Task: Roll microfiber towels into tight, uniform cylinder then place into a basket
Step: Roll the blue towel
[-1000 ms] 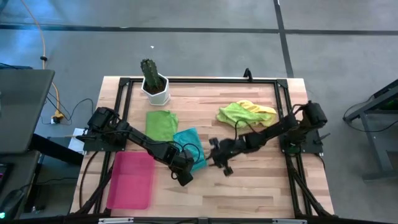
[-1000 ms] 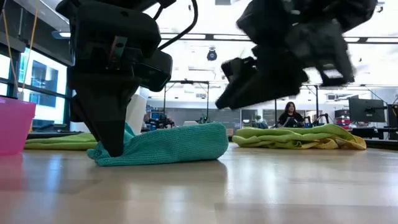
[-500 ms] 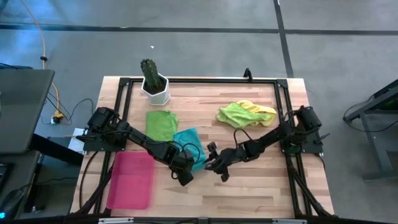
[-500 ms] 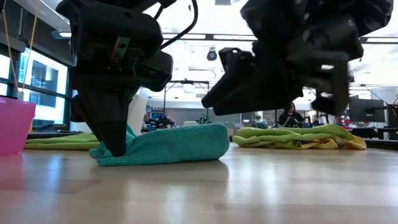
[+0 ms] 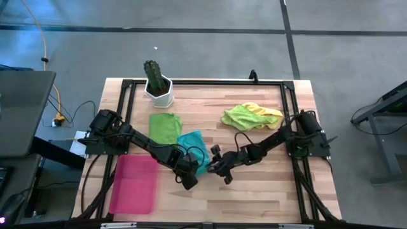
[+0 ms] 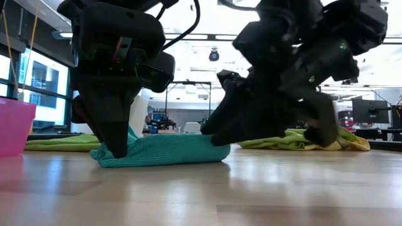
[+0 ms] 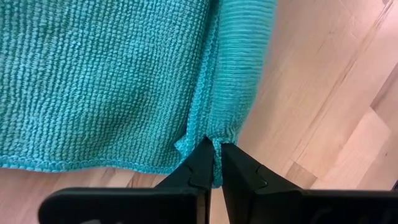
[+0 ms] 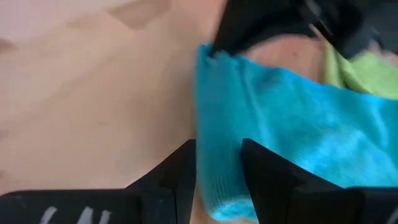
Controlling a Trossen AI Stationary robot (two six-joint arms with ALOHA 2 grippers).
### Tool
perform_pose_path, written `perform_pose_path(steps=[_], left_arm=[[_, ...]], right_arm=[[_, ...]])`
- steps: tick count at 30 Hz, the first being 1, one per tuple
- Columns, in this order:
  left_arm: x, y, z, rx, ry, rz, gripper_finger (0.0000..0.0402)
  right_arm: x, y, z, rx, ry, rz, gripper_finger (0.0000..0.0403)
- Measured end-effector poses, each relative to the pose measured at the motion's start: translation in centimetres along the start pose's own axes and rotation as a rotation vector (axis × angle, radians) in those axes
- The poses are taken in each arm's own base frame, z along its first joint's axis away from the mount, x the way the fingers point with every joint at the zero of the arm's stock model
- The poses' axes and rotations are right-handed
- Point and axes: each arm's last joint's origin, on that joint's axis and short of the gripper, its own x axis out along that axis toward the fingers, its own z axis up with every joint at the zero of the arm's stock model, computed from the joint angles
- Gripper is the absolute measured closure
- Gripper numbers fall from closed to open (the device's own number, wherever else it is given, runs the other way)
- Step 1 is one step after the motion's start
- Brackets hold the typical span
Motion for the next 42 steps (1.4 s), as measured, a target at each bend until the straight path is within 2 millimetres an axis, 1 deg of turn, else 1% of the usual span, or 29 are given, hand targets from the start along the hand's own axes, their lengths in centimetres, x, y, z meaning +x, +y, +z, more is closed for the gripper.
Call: perform_pose_path(steps=[6,11,15,21,27,33,37,42], left_arm=[[0.0,0.0,0.0,0.002,0.006,-0.004,0.0385],[0.0,0.0,0.0,0.002,0.007,-0.005,0.0385],[0.0,0.0,0.0,0.003,0.006,-0.005,0.0385],[0.0,-0.1,0.0,0.003,0.003,-0.008,0.0385],[0.0,-0.1,0.0,0.003,0.003,-0.008,0.0385],[0.0,-0.2,0.1,0.042,-0.010,-0.026,0.0385],[0.0,-0.5,0.3,0.084,-0.026,-0.049,0.0385],[0.0,-0.5,0.2,0.182,-0.032,-0.046,0.0385]], right_arm=[[0.1,-0.8,-0.5,0.012,0.022,-0.025,0.0279],[0.1,-0.6,-0.6,0.048,0.027,0.029,0.0279],[0.1,-0.3,-0.6,0.042,0.034,0.041,0.0279],[0.0,0.0,-1.2,0.066,0.096,0.070,0.0279],[0.0,0.0,-1.2,0.084,0.095,0.069,0.0279],[0.0,-0.2,-1.5,0.231,0.127,0.064,0.0280],[0.0,-0.1,-1.6,0.304,0.148,0.060,0.0301],[-0.1,0.0,-1.7,0.340,0.169,0.070,0.0351]])
